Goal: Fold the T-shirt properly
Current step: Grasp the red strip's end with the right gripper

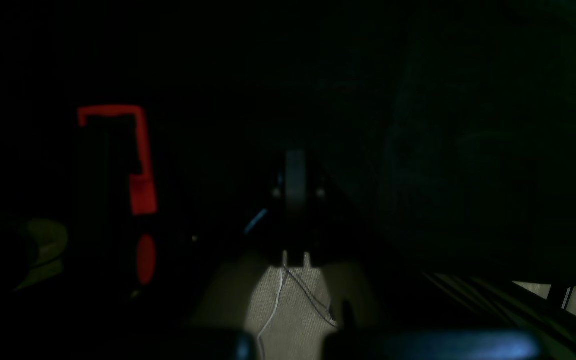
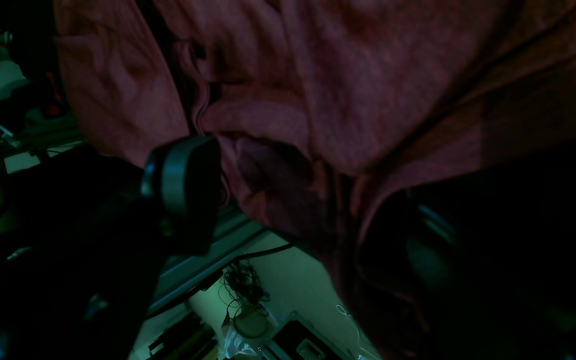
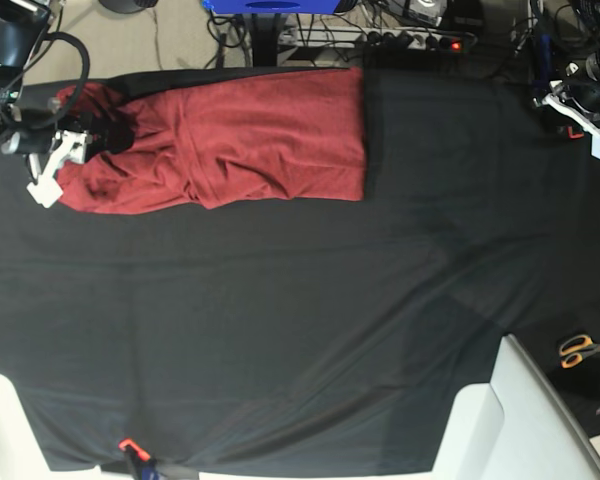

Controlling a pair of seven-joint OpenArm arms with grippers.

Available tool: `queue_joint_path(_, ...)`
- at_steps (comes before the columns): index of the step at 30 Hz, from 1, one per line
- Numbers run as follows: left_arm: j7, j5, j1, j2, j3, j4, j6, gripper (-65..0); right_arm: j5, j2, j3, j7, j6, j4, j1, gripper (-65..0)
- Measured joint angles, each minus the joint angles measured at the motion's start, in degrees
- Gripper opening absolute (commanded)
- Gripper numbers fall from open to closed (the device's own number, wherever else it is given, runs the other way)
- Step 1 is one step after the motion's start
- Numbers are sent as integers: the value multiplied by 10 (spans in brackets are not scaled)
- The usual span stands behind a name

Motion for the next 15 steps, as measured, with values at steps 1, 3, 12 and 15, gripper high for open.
queue_joint_path(1,0,0,0,0,0,0,0,-650,-7,0,0,6,0,0,0,-302)
queue_joint_path(3,0,0,0,0,0,0,0,-650,-14,0,0,10,0,0,0,-359)
queue_joint_path(12,0,0,-2,0,0,0,0,-650,-22,-2,0,10,0,-4,-1,-420)
queue_joint_path(15,0,0,-2,0,0,0,0,-650,-19,-2,0,10,0,-17,3,-420)
